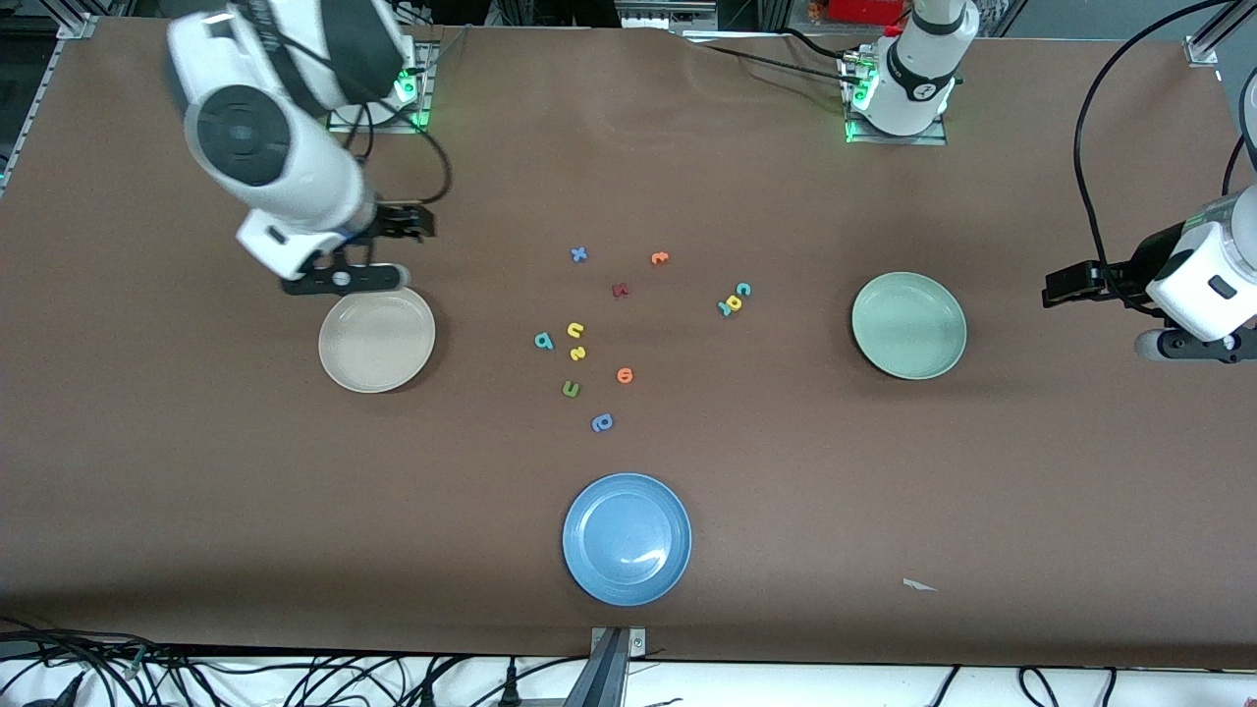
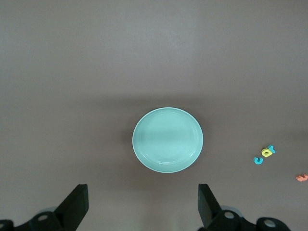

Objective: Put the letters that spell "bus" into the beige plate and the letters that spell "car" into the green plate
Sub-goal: 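Reach the right gripper to the yellow u while the left gripper reaches the letters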

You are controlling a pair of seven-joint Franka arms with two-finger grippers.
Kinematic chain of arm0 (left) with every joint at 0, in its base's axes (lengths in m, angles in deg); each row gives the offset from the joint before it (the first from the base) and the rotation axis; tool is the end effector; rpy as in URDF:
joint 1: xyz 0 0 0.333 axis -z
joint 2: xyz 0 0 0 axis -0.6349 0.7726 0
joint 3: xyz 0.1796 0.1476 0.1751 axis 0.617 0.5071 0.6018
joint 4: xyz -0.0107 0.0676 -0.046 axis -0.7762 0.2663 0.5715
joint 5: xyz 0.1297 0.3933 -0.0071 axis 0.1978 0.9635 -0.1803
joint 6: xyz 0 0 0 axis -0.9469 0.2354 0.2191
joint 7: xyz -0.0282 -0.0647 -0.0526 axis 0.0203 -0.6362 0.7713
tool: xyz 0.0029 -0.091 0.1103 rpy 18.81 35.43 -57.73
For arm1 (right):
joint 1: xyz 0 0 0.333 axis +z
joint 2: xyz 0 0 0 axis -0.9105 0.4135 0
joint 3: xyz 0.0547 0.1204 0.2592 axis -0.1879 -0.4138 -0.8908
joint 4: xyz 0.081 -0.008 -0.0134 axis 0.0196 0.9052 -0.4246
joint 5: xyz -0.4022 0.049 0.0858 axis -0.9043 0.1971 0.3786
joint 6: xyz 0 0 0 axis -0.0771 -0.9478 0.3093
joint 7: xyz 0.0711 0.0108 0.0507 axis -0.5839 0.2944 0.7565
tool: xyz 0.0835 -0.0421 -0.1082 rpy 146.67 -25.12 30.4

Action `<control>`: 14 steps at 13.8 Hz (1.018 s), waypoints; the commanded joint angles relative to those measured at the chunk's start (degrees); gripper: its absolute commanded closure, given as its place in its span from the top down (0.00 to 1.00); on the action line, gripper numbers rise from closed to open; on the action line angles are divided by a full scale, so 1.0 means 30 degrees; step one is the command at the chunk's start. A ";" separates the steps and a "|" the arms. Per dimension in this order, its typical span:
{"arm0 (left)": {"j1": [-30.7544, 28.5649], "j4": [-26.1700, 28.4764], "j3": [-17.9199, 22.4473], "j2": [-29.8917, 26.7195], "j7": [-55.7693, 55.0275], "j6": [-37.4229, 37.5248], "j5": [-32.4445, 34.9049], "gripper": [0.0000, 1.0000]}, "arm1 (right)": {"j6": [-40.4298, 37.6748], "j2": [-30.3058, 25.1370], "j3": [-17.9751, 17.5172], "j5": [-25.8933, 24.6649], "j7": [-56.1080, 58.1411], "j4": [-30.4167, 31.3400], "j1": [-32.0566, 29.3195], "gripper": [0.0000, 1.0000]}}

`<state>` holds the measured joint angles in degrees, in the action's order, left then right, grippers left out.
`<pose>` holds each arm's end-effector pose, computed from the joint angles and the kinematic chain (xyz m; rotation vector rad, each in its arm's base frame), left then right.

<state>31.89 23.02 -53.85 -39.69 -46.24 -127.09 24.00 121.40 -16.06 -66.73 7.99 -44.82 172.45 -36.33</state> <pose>0.6194 0.0038 0.4799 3.1225 0.0302 -0.2885 0.5293 0.2698 0.3958 2.9974 0.0857 -0.3705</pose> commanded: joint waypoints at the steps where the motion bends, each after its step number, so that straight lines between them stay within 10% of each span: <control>1: 0.0046 0.0350 -0.0033 0.0278 0.0252 0.0057 0.0343 1.00 | 0.1531 0.1203 0.0259 0.0135 -0.2726 -0.0148 0.1378 1.00; 6: 0.1332 0.1282 -0.0209 0.1860 -0.2989 -0.1313 -0.0560 0.99 | 0.4699 0.3459 0.0259 0.0135 -0.7415 -0.0148 0.3342 1.00; 14: 0.3972 0.7932 -0.2136 0.1862 -1.0438 -0.9897 -0.2001 0.99 | 0.9496 0.5365 0.0229 0.0662 -1.2197 0.1166 0.4985 0.96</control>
<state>43.43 42.23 -58.40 -32.25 -74.87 -152.66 18.92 145.14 -0.28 -66.72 9.16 -79.52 173.41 -22.47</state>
